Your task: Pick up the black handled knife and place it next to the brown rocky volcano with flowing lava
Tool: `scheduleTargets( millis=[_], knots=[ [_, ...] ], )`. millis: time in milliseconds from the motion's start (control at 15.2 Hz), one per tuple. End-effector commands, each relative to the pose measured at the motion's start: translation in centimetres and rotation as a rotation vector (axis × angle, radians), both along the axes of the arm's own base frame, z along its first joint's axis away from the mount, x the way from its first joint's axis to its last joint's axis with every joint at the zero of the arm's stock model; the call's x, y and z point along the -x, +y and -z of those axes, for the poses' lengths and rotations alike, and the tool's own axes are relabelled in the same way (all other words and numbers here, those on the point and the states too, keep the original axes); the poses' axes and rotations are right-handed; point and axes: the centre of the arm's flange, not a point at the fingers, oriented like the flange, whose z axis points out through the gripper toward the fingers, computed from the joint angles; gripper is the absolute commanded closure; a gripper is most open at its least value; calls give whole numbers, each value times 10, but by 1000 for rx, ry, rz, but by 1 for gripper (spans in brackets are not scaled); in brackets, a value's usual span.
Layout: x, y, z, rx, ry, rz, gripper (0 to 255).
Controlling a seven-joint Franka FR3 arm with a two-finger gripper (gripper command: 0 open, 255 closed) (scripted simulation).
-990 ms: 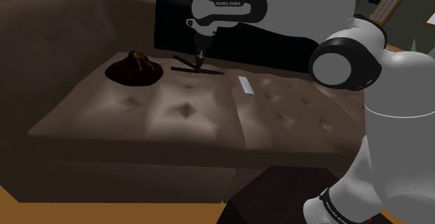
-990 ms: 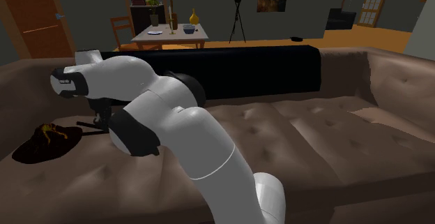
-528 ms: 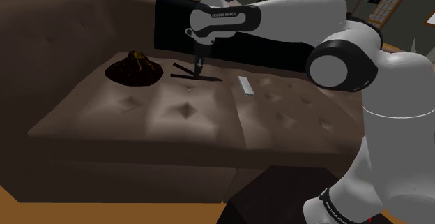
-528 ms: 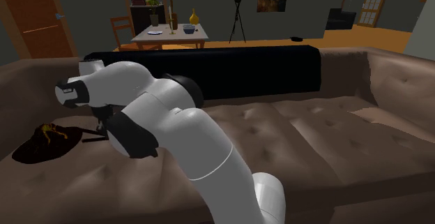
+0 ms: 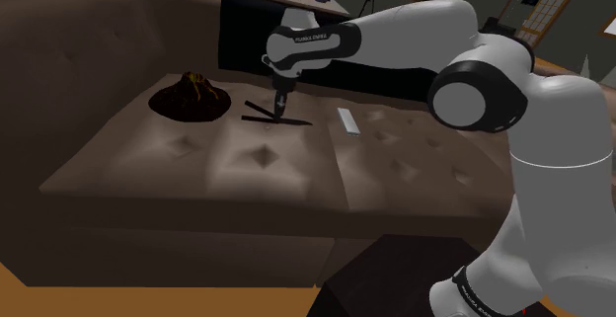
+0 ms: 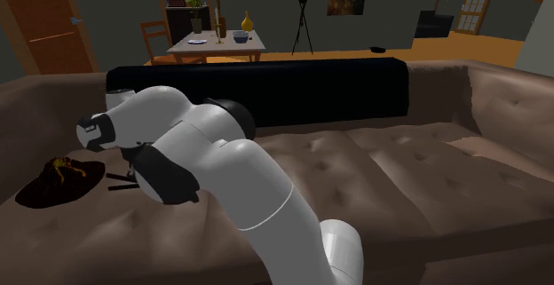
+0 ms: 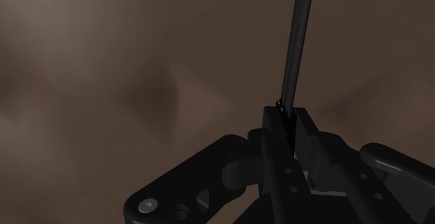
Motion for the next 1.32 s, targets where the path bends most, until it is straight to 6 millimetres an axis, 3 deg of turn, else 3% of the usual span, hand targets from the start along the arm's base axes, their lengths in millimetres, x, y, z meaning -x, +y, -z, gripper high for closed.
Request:
scheduleTargets(
  millis=[0,528,594,924,1188,1254],
  knots=[
    [0,0,11,0,0,0,255],
    [0,0,17,0,0,0,255],
    [0,0,17,0,0,0,0],
    [0,0,17,0,0,0,0],
    [1,-2,-33,0,0,0,0],
    [1,-2,-33,0,0,0,0]
  ],
)
